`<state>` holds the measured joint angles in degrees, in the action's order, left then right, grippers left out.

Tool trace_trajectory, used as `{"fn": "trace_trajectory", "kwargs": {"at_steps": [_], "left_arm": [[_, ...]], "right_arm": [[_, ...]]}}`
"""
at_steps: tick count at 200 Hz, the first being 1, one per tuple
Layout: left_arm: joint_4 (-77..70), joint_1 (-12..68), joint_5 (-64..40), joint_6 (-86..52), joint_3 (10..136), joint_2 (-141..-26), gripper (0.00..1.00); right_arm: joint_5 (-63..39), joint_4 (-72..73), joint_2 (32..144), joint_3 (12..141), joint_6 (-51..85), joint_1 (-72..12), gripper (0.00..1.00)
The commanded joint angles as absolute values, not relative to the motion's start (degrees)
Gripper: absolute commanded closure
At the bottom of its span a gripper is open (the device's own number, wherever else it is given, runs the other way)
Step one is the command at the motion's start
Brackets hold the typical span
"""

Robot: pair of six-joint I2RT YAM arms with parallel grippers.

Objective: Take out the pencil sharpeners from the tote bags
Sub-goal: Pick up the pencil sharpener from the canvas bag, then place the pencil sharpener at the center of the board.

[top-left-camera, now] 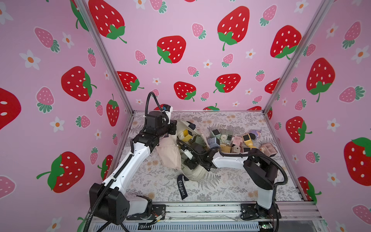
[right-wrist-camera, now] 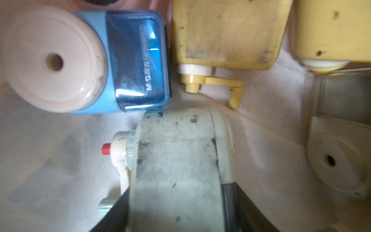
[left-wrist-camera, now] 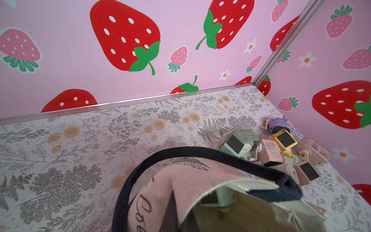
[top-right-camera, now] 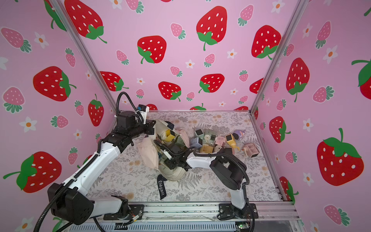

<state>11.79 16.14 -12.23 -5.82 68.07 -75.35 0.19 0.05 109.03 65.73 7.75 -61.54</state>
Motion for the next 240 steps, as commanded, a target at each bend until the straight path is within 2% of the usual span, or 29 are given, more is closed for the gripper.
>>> {"fn": "trace_trajectory", "kwargs": {"at_steps": [1, 58, 62, 80, 142, 188, 240], "left_arm": [[6.5, 16.3, -13.2, -4.9, 70.5, -74.8, 1.00], [6.5, 16.3, -13.1, -5.1, 70.4, -74.8, 1.00], [6.5, 16.4, -13.2, -5.1, 70.4, -74.8, 1.00], [6.5, 16.3, -13.2, -5.1, 70.4, -74.8, 1.00], [6.6, 16.3, -13.2, -5.1, 70.5, -74.9, 1.00], [6.7, 16.3, -13.4, -5.2, 70.6, -75.0, 1.00], [6.6, 16.3, -13.3, -5.2, 70.5, -74.8, 1.00]], "right_arm": [[0.5, 2.7, 104.0, 63.7, 6.8, -62.2, 0.46], [0.0, 4.5, 94.6, 58.1, 6.6, -62.4, 0.48], [0.0, 4.5, 93.8, 57.6, 6.6, -62.4, 0.51], [0.3, 5.2, 90.7, 55.4, 6.7, -62.4, 0.52], [3.2, 6.9, 80.0, 48.6, 7.4, -62.4, 0.53], [0.2, 7.9, 70.4, 44.1, 7.1, -62.4, 0.54], [17.0, 9.2, 53.7, 35.1, 6.5, -62.2, 0.54]]}}
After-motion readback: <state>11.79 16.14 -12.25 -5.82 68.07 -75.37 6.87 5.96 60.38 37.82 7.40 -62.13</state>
